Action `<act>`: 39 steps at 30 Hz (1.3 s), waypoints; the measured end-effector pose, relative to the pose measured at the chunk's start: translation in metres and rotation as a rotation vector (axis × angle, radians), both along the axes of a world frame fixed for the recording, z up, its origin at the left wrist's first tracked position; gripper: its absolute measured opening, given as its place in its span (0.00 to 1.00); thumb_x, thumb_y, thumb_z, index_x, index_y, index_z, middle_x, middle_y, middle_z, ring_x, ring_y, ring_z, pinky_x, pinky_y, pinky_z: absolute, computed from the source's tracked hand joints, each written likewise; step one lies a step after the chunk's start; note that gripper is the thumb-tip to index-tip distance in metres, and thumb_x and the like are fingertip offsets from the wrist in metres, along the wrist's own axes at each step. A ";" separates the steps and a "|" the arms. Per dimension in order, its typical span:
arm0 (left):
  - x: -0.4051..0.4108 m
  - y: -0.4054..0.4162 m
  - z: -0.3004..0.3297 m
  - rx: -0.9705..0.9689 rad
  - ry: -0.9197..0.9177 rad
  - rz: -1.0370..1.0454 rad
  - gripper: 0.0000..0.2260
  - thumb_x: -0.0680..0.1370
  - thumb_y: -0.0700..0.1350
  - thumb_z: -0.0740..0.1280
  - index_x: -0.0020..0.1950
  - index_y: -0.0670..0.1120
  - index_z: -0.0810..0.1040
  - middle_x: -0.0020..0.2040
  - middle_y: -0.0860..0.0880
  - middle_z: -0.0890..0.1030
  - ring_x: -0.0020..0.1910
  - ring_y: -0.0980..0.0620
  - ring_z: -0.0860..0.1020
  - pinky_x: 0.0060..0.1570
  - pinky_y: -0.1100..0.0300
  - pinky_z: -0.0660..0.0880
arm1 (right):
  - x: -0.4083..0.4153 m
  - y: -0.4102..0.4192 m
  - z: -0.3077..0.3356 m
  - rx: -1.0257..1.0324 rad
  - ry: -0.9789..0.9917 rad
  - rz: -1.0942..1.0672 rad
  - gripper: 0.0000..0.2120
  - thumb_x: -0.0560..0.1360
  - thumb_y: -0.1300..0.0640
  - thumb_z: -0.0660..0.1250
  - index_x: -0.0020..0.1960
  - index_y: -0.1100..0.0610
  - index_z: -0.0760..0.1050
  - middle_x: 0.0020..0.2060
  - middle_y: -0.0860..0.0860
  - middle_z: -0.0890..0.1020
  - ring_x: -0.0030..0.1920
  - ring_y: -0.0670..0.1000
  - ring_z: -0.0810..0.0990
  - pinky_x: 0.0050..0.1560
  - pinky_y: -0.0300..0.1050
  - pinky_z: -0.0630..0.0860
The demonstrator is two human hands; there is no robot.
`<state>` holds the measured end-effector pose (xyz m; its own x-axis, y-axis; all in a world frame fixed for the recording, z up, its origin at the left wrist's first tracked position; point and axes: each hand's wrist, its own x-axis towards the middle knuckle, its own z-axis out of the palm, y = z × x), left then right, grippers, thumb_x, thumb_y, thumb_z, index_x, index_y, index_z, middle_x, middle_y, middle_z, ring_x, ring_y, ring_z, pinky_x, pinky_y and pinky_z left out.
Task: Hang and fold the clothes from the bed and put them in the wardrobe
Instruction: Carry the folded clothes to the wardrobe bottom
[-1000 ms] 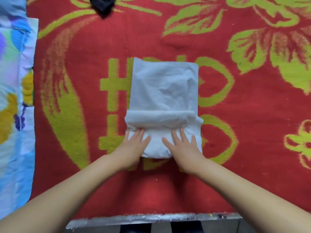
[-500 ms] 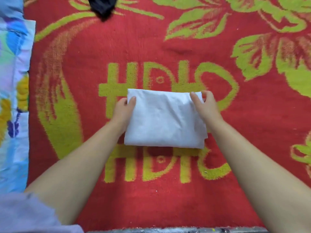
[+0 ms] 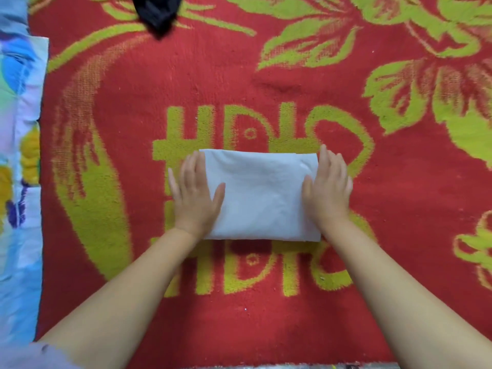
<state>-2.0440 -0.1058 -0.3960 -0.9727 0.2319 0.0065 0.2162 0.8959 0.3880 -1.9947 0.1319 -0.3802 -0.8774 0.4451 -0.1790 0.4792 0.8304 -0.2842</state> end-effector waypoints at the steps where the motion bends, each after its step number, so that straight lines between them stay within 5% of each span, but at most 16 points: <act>1: 0.013 -0.001 0.003 -0.055 0.067 -0.230 0.34 0.76 0.58 0.58 0.76 0.39 0.57 0.75 0.38 0.62 0.74 0.41 0.59 0.70 0.36 0.50 | 0.011 -0.009 0.004 -0.014 0.015 0.198 0.37 0.74 0.55 0.63 0.78 0.56 0.52 0.76 0.59 0.56 0.77 0.61 0.50 0.70 0.69 0.51; 4: 0.050 0.000 0.000 -0.276 -0.056 -0.677 0.44 0.70 0.60 0.64 0.78 0.46 0.48 0.77 0.39 0.52 0.76 0.40 0.49 0.67 0.30 0.48 | 0.044 -0.042 -0.003 0.010 -0.212 0.689 0.48 0.68 0.52 0.66 0.78 0.49 0.39 0.75 0.56 0.34 0.73 0.64 0.30 0.65 0.77 0.38; 7: 0.058 0.002 -0.016 -0.498 -0.309 -0.574 0.47 0.72 0.50 0.64 0.72 0.50 0.27 0.73 0.41 0.29 0.71 0.42 0.28 0.65 0.34 0.30 | 0.052 -0.048 -0.025 0.084 -0.391 0.635 0.51 0.71 0.56 0.66 0.73 0.43 0.26 0.71 0.53 0.24 0.69 0.62 0.21 0.63 0.77 0.33; 9: 0.054 0.006 -0.018 -0.544 -0.301 -0.513 0.37 0.75 0.42 0.52 0.70 0.49 0.25 0.71 0.42 0.26 0.71 0.42 0.28 0.66 0.33 0.32 | 0.048 -0.050 -0.030 0.103 -0.368 0.572 0.47 0.73 0.62 0.61 0.74 0.42 0.28 0.72 0.52 0.26 0.70 0.63 0.23 0.64 0.77 0.35; 12: 0.050 0.010 -0.008 -0.531 -0.342 -0.505 0.33 0.72 0.38 0.39 0.76 0.52 0.33 0.76 0.44 0.33 0.76 0.42 0.37 0.69 0.33 0.41 | 0.040 -0.055 -0.024 0.092 -0.415 0.554 0.38 0.77 0.64 0.55 0.77 0.40 0.38 0.76 0.52 0.34 0.74 0.64 0.30 0.66 0.76 0.41; 16: 0.029 0.011 0.037 -0.527 -0.406 -0.520 0.29 0.81 0.37 0.50 0.78 0.55 0.46 0.79 0.47 0.47 0.78 0.43 0.46 0.71 0.39 0.50 | 0.017 -0.050 0.024 -0.027 -0.528 0.554 0.33 0.79 0.65 0.52 0.78 0.41 0.49 0.78 0.49 0.48 0.76 0.66 0.41 0.70 0.71 0.52; 23: 0.010 -0.003 0.160 -0.535 -0.264 -0.389 0.34 0.78 0.32 0.54 0.78 0.54 0.46 0.79 0.47 0.52 0.77 0.41 0.50 0.70 0.38 0.52 | -0.017 -0.060 0.162 0.060 -0.405 0.706 0.34 0.77 0.68 0.56 0.77 0.45 0.53 0.75 0.51 0.59 0.74 0.65 0.54 0.62 0.61 0.70; 31: 0.088 -0.059 0.284 -0.560 -0.069 -0.043 0.29 0.80 0.38 0.55 0.79 0.53 0.50 0.77 0.46 0.58 0.75 0.42 0.56 0.69 0.43 0.57 | 0.004 -0.111 0.296 0.221 -0.223 1.103 0.29 0.77 0.64 0.59 0.75 0.48 0.57 0.68 0.54 0.67 0.71 0.64 0.61 0.59 0.58 0.74; 39: 0.228 -0.126 0.366 -0.596 -0.063 0.315 0.26 0.80 0.39 0.53 0.78 0.50 0.53 0.73 0.46 0.64 0.71 0.44 0.64 0.63 0.50 0.64 | 0.074 -0.208 0.374 0.343 -0.111 1.533 0.30 0.77 0.61 0.59 0.76 0.44 0.57 0.68 0.50 0.69 0.64 0.59 0.68 0.60 0.54 0.73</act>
<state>-1.8157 -0.2321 -0.0301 -0.9888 -0.1160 -0.0935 -0.0968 0.9773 -0.1883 -1.9210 -0.0760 -0.0063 -0.5037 -0.7889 -0.3520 -0.8408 0.5413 -0.0099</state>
